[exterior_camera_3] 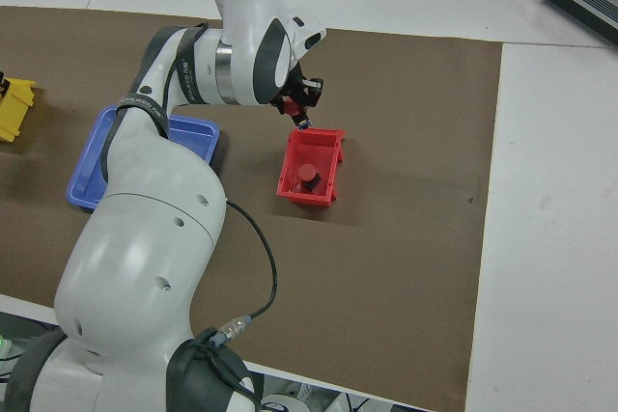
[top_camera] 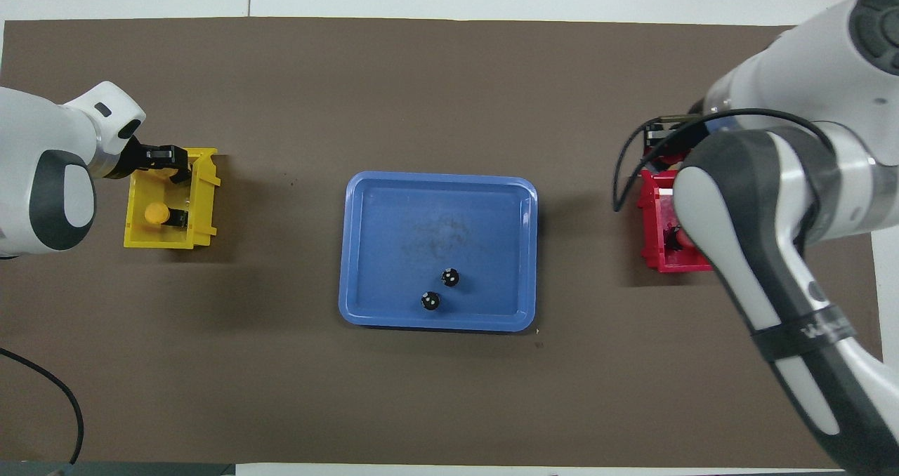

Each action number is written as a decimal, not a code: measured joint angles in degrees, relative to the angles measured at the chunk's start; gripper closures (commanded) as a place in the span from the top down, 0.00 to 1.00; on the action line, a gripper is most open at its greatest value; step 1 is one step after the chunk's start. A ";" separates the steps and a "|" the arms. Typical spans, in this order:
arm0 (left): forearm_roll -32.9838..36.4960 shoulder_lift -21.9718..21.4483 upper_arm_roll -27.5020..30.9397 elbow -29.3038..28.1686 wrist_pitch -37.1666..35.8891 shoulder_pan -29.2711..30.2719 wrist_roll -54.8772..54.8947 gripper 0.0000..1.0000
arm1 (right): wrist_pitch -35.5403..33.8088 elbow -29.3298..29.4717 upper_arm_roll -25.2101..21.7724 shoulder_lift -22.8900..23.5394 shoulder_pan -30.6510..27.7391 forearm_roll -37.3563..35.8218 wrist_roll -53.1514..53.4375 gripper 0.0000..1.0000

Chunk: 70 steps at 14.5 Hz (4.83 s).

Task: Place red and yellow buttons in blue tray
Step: 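Carry the red button to the tray while the left gripper grasps yellow button, then release the red button in the tray while the left gripper lifts yellow button, then lower the yellow button into the tray while the right gripper grasps red button, then carry the red button to the tray while the left gripper returns to holder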

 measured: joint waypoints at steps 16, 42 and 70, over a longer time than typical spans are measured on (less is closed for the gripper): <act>0.00 -0.13 -0.43 3.60 -1.43 -0.20 -0.01 0.01 | 17.34 0.58 0.27 15.44 22.91 -0.33 34.09 0.48; -1.68 2.20 -1.31 6.99 -3.56 -34.00 -45.13 0.10 | 20.00 -32.21 -0.92 -11.59 -10.21 -0.49 -12.65 0.76; -1.67 -5.14 1.46 5.91 -10.08 -20.36 -20.65 1.00 | 8.44 -8.47 0.74 -2.06 8.19 0.33 11.55 0.27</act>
